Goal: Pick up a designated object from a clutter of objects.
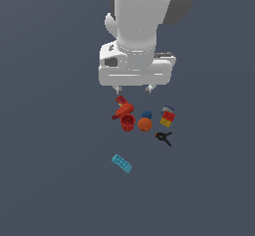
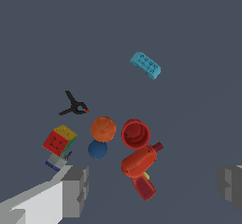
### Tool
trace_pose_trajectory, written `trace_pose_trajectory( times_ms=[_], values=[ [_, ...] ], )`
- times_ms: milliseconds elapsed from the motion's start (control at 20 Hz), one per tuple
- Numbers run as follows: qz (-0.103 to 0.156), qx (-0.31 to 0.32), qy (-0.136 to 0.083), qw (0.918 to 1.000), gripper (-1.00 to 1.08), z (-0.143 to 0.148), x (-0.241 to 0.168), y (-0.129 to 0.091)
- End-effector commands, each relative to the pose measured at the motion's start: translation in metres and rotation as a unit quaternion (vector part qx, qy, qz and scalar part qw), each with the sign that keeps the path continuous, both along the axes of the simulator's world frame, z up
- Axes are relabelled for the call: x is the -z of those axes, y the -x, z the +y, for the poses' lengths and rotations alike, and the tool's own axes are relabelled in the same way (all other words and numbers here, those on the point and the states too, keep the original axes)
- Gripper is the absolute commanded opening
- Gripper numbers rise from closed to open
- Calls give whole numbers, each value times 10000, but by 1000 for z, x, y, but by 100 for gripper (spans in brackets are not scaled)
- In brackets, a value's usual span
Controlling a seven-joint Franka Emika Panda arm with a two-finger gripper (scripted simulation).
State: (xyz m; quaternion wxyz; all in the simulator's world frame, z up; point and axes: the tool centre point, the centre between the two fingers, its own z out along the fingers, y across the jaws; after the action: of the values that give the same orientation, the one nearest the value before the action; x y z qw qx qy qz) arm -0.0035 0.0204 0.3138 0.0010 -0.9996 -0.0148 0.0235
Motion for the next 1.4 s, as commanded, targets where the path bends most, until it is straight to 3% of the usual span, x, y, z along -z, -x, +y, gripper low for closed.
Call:
trace_pose_trajectory(
  times_ms=[0, 350, 750, 1050, 1350],
  values=[
    [3, -11, 0, 10000, 100, 0, 1, -1],
    [-11, -265, 8, 9996, 100, -3, 11, -12],
    [-39, -923, 19, 9957, 100, -9, 38, -39],
    [-65, -1644, 19, 9864, 100, -16, 72, -66],
    [-93, -2379, 4, 9713, 100, -23, 110, -91]
  ],
)
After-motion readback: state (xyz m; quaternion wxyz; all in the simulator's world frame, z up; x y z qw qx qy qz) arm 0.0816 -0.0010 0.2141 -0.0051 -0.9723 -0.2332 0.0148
